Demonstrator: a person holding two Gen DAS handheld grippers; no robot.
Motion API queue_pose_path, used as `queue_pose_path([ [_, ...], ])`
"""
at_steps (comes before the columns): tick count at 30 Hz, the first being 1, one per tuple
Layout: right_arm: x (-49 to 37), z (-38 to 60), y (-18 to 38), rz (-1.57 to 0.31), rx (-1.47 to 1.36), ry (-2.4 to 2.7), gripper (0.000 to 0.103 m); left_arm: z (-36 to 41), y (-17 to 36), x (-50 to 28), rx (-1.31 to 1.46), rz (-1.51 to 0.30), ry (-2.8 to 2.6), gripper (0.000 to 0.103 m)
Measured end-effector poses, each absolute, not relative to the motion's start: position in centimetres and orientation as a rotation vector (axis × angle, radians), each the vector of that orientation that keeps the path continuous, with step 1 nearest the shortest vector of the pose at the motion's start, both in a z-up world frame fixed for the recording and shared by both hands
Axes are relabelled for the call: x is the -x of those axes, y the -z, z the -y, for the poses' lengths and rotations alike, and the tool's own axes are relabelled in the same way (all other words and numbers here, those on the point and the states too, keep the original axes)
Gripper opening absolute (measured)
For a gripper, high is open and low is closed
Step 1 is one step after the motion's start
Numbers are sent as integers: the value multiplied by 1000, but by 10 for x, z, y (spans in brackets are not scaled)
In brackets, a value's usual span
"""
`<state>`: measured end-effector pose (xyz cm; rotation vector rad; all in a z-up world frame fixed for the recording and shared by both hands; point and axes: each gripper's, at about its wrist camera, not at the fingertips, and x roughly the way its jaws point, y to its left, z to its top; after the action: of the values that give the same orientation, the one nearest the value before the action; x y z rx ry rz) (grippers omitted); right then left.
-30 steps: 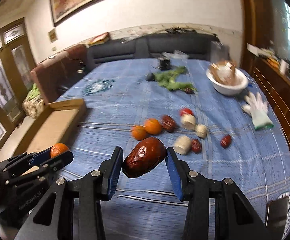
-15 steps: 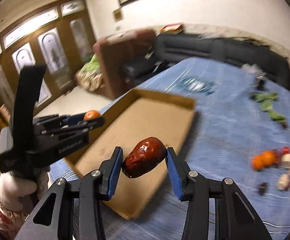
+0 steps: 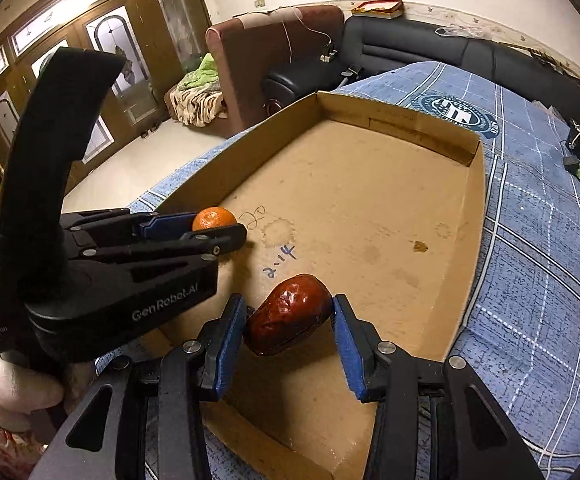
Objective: Organize fruits
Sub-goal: 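Carry both fruits to the cardboard box and open both tools to drop them, then grasp the dark plum with the left tool while the right tool grasps a red date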
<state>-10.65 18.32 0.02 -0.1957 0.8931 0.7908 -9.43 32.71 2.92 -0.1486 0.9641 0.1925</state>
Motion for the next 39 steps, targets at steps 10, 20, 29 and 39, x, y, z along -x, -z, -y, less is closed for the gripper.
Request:
queue_pose_path([
  [10,118,-186,-12,-835,230,-802,51,-335,-58,115,217,-879,-240,52],
  [20,141,-130,-51,-738,166,-765,58,-304,-115,151,232,-693,-232,61],
  [29,128,-17,-42,-766,45,-582,59,-223,-139,133,147,-621,-69,67],
  [39,95,156,-24,-796,-149,-219,59,-113,-94,82,66,-766,178,67],
])
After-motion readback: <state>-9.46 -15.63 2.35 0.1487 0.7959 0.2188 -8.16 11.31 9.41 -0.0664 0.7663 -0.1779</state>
